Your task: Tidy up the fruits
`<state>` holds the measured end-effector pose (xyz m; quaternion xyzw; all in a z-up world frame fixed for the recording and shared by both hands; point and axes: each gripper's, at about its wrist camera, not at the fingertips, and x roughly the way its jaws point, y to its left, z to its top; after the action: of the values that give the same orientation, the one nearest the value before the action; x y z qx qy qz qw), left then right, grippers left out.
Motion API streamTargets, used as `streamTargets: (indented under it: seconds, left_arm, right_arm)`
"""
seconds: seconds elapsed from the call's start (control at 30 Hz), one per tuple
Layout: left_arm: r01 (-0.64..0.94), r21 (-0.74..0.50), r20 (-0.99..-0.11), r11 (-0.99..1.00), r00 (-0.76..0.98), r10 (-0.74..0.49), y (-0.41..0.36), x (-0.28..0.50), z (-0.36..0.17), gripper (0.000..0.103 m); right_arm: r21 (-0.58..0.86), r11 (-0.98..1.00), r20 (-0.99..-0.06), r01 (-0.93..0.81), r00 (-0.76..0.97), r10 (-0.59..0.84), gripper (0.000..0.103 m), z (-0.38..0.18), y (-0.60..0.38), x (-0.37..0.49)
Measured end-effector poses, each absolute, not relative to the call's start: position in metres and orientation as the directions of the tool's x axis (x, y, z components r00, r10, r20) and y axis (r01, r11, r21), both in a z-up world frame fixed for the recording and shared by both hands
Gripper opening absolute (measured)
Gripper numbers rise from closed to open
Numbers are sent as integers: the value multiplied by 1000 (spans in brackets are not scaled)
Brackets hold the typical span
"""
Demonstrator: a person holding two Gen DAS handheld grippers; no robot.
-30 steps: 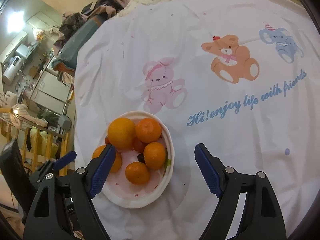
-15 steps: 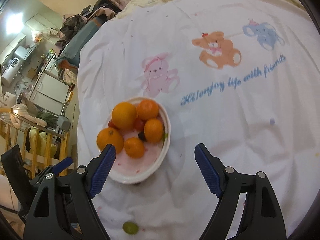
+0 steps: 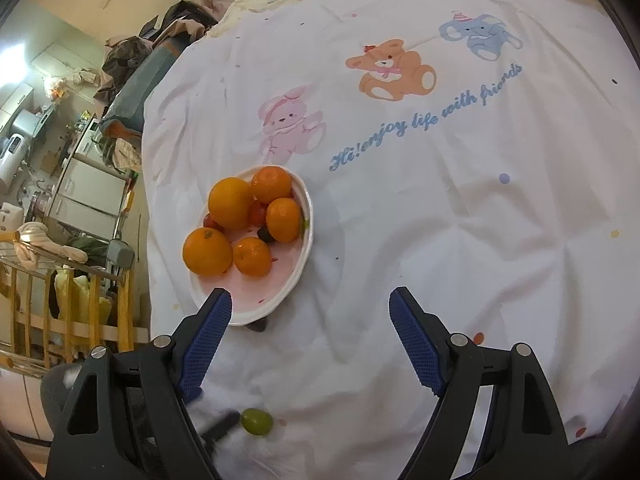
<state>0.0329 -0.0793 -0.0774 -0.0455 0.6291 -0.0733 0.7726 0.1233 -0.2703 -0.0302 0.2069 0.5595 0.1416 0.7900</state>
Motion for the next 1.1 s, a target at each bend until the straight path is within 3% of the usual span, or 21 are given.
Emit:
streamTargets:
  seconds: [0.07,0.23,0.37,0.67,1.1]
  left_arm:
    - [92,-190,-966,977,159,-203,-91,29,-87,43]
    - [99,-162,-977,982,120,-174,-99,25,-102,42]
    - [123,-137,-978,983,140,-154,-101,26,-98,26]
    - [125,-147,-972,981,163,-166,-79,43,-77,26]
    - [65,-110,-936,992,330,-125,-21,106,-20,26]
  right_arm:
    - [494,869,-826,23,323,461,84,-34,-273,124]
    - [521,853,-813,23,319,488,84,-32,-273,123]
    - [526,851,-803,4,333,495,84,-26,-271,122]
    - [505,863,-821,13,316,476,84,-33,-268,123]
    - [401,916,-872,-34,293,393,84,-50,-247,117]
